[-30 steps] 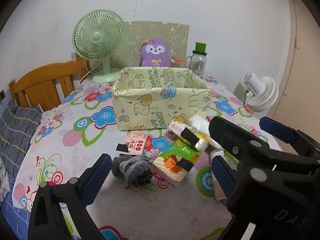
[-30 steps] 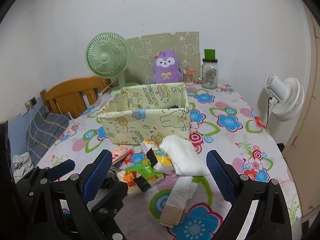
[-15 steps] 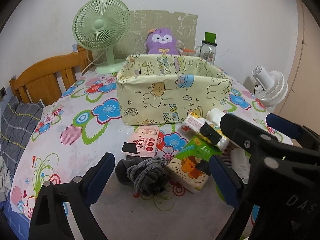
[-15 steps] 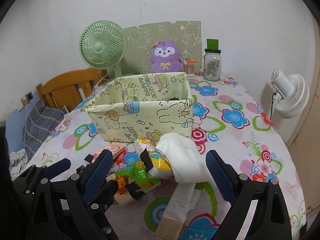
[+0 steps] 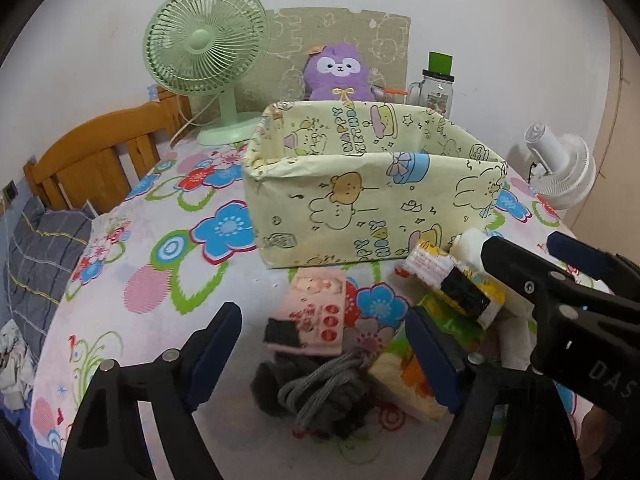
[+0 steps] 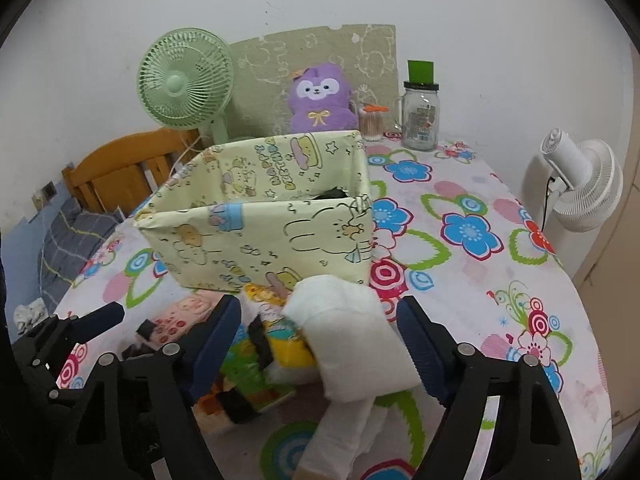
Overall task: Organize soft objects
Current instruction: 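Grasp the white cloth with the right tool while the left tool grasps the pink wipes pack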
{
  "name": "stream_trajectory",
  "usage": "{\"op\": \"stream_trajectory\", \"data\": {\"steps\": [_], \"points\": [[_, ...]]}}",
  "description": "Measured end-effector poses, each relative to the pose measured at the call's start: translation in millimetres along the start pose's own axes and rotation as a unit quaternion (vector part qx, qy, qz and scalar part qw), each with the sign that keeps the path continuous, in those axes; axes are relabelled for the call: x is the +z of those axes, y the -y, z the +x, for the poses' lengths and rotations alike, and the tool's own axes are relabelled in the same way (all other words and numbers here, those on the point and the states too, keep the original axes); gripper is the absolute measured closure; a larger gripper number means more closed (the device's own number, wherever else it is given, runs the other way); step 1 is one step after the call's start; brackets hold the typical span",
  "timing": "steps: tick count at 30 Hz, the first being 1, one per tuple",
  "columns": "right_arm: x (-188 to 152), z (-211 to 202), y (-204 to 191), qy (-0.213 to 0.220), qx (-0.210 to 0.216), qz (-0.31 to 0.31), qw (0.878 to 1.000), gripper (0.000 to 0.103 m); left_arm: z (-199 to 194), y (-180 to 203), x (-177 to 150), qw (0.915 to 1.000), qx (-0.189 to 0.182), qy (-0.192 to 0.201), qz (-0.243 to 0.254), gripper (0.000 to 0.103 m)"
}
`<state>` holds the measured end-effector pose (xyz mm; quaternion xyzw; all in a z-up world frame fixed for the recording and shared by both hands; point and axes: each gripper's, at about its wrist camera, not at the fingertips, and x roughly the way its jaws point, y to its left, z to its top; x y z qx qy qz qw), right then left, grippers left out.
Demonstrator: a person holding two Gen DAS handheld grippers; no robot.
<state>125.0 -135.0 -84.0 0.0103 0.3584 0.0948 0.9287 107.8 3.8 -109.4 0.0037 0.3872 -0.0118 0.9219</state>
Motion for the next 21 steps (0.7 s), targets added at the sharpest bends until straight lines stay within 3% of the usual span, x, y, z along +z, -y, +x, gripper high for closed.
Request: {"op": "stream_trajectory", "data": {"steps": [6, 9, 13, 21], "points": [[2, 12, 8, -0.010, -0.014, 0.002, 1.000, 0.025, 13, 3, 7, 0.9999, -0.002, -0.013, -0.009, 0.020], [1, 23, 11, -0.026, -0.032, 0.001, 0.999, 0.028, 23, 0, 9, 0.9988, -0.019, -0.035, -0.027, 0.027], [-3, 35, 14, -0.047, -0.029, 0.005, 0.998, 0.028, 33, -2, 8, 0.9985, 0.000, -0.047, -0.027, 0.033], [-9, 46, 11, -0.057, -0.015, 0.000, 0.998, 0.029, 48, -7, 1, 0.9972, 0.000, -0.067, -0.034, 0.047]]}}
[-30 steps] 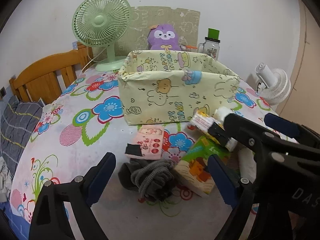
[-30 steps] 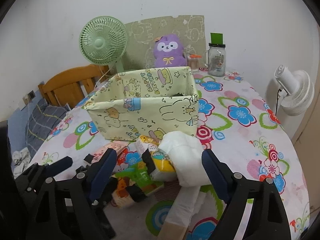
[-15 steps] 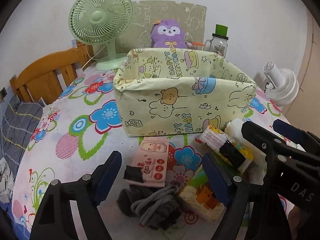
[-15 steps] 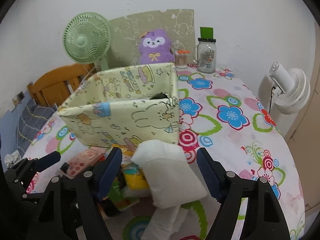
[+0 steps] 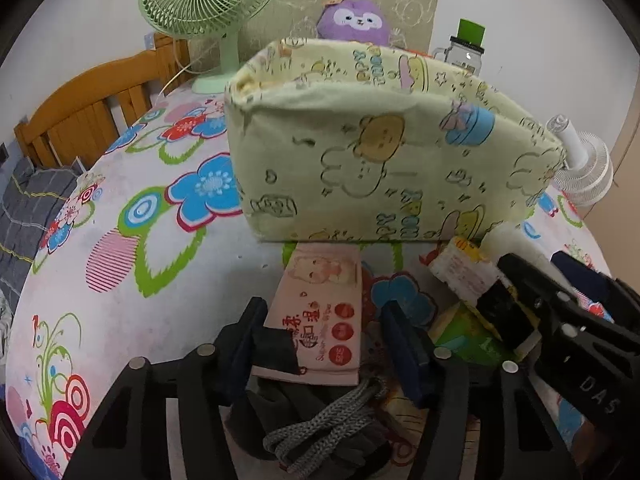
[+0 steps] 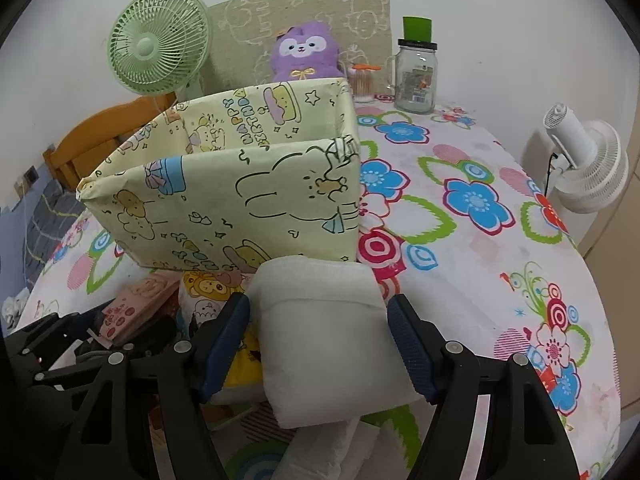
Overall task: Organize soft objects
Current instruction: 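Grasp the white cloth with the right tool while the left tool grasps the pink wipes pack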
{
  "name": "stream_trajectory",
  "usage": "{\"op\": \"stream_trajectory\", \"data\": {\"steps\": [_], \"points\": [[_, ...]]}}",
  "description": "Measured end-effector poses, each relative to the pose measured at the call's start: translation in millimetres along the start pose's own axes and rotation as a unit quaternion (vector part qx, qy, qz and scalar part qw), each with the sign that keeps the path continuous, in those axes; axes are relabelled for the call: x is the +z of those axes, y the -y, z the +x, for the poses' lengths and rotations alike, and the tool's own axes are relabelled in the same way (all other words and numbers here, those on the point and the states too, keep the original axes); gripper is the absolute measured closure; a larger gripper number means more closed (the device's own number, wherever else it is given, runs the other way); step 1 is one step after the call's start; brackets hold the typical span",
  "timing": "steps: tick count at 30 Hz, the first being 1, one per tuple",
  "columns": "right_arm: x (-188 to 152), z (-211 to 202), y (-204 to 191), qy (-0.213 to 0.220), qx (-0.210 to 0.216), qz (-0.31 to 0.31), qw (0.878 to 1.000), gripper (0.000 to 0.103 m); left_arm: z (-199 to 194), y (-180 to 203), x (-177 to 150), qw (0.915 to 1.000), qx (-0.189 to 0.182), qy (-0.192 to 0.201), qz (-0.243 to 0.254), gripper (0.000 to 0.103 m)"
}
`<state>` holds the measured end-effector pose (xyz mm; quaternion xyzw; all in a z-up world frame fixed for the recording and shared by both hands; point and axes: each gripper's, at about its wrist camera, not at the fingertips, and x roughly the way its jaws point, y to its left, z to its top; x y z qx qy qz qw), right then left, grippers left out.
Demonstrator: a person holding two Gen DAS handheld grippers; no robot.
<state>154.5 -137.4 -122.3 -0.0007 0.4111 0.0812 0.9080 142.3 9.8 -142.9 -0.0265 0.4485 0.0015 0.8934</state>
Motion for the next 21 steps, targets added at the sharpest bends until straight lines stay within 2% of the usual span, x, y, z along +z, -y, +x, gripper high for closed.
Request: {"op": "stream_trajectory", "data": {"steps": [2, 6, 7, 12, 21], "points": [[-2, 1, 2, -0.002, 0.014, 0.010, 1.000, 0.033, -1, 2, -4, 0.9999, 0.014, 0.005, 0.007, 0.054], [-3, 2, 4, -0.006, 0.039, 0.025, 0.999, 0.050, -3, 0, -5, 0.9999, 0.012, 0.010, 0.003, 0.063], [-3, 1, 2, -0.005, 0.041, 0.021, 0.999, 0.057, -3, -1, -5, 0.9999, 0.013, 0.009, 0.002, 0.063], [-3, -6, -7, 0.002, 0.033, 0.000, 0.999, 0.074, -7, 0, -9, 0.9999, 0.013, 0.006, 0.003, 0.063], [-4, -23, -6, 0.018, 0.032, 0.002, 0.999, 0.083, -26, 1, -11, 0.9998, 0.007, 0.020, -0.001, 0.064]]}}
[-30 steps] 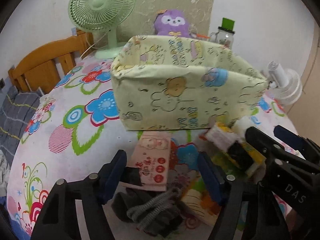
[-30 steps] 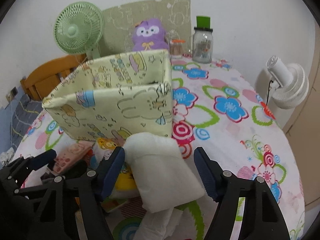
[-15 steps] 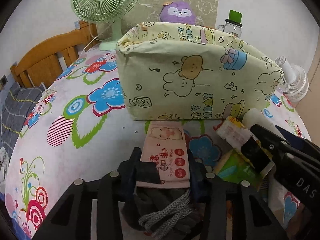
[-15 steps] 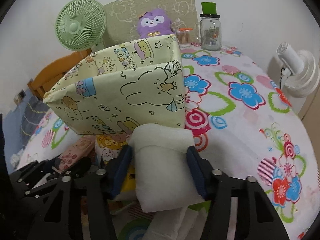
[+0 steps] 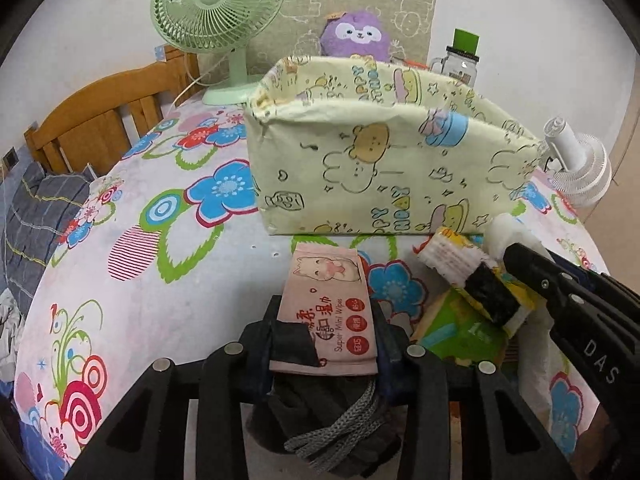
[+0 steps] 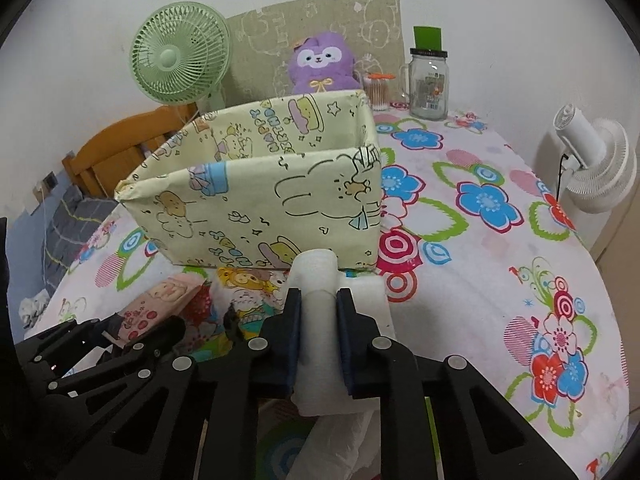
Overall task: Organize soft objects
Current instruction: 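Grasp the white cloth with the right tool while the left tool grasps the pink wipes pack, then lift the pink wipes pack with the left tool while the right tool lifts the white cloth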
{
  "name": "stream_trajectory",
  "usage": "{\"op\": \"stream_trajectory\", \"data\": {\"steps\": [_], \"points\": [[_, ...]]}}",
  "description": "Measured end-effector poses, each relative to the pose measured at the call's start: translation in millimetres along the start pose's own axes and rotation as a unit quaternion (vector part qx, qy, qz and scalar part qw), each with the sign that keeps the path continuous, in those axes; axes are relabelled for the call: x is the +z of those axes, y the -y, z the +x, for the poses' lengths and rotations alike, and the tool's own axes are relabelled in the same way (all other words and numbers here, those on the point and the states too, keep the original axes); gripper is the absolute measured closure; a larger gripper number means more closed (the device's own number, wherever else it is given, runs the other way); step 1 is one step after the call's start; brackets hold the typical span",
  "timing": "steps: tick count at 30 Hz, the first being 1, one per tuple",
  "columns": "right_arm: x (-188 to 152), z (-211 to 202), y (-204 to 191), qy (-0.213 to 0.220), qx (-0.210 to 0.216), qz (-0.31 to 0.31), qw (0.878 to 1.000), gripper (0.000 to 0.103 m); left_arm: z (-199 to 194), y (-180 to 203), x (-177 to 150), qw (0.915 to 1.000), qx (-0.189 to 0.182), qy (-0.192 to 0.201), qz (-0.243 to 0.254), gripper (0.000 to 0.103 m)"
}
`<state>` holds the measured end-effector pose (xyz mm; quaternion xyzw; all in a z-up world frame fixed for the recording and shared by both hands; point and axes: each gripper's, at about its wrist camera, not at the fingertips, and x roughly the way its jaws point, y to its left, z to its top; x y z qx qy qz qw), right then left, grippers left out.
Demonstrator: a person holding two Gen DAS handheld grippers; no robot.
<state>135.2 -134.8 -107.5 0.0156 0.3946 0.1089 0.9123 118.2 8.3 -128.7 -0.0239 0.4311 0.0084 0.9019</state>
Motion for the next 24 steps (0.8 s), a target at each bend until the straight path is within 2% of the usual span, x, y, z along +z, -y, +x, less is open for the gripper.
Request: {"op": "stream_trajectory", "data": {"steps": [24], "points": [[7, -72, -20, 0.065, 0.001, -0.016, 0.998, 0.083, -72, 19, 4, 0.9970, -0.018, 0.073, 0.021, 0.064]]}}
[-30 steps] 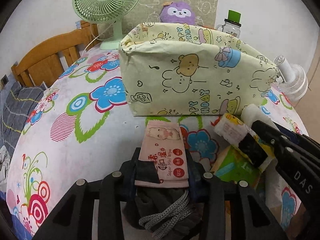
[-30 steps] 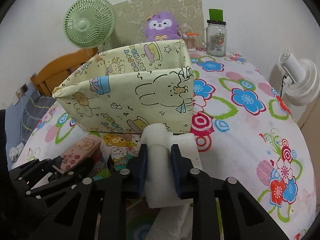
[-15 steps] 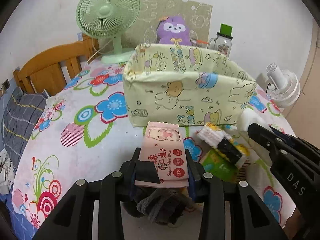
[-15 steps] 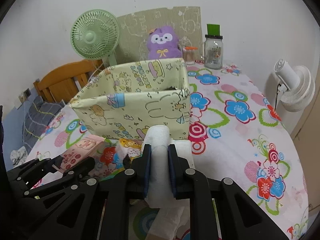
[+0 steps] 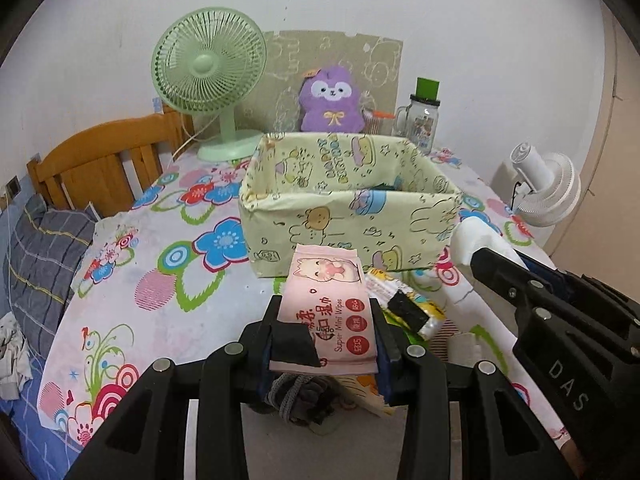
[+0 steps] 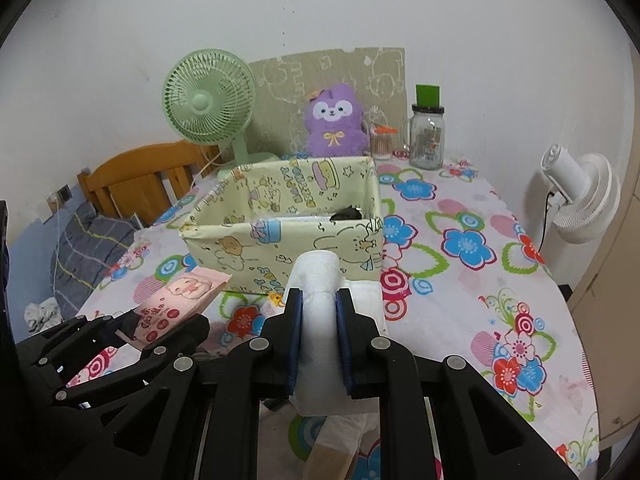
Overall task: Organize soft objects
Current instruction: 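Lift the pink wipes pack with the left tool while the right tool lifts the white cloth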
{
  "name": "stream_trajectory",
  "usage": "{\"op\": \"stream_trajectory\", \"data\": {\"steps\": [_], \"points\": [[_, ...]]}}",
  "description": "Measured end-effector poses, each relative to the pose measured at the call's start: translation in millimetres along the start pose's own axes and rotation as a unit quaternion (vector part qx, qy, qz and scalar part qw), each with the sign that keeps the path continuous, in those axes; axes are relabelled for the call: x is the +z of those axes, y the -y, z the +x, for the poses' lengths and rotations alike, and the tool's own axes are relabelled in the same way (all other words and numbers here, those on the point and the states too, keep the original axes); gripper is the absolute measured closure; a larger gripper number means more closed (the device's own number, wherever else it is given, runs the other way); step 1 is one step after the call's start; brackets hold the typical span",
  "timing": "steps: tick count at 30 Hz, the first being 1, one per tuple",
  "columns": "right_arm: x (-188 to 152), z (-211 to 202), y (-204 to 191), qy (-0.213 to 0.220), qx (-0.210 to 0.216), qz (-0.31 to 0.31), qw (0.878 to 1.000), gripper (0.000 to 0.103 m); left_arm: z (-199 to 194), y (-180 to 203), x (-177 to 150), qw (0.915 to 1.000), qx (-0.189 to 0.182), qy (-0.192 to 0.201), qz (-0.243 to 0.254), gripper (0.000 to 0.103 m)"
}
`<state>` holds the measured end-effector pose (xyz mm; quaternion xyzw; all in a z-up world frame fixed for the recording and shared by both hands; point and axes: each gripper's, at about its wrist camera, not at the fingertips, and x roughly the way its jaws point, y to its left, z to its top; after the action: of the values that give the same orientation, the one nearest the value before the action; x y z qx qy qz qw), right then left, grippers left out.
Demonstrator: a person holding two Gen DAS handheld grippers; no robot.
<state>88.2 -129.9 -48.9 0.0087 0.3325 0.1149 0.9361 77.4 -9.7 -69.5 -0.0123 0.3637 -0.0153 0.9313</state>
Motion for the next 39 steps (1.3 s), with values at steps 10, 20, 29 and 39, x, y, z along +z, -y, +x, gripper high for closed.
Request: {"op": "stream_trajectory", "data": {"steps": [10, 20, 29, 39], "points": [[3, -24, -10, 0.020, 0.004, -0.005, 1.000, 0.083, -24, 3, 5, 0.9997, -0.003, 0.025, 0.004, 0.064], [15, -43, -15, 0.037, 0.002, -0.009, 0.999, 0.083, -44, 4, 15, 0.9989, 0.000, 0.046, 0.004, 0.064], [29, -55, -20, 0.046, -0.001, -0.018, 0.999, 0.083, -58, 5, 31, 0.9980, 0.003, 0.064, 0.003, 0.064], [46, -56, -20, 0.051, -0.003, -0.019, 0.999, 0.083, -60, 3, 51, 0.9972, 0.002, 0.074, 0.003, 0.064]]}}
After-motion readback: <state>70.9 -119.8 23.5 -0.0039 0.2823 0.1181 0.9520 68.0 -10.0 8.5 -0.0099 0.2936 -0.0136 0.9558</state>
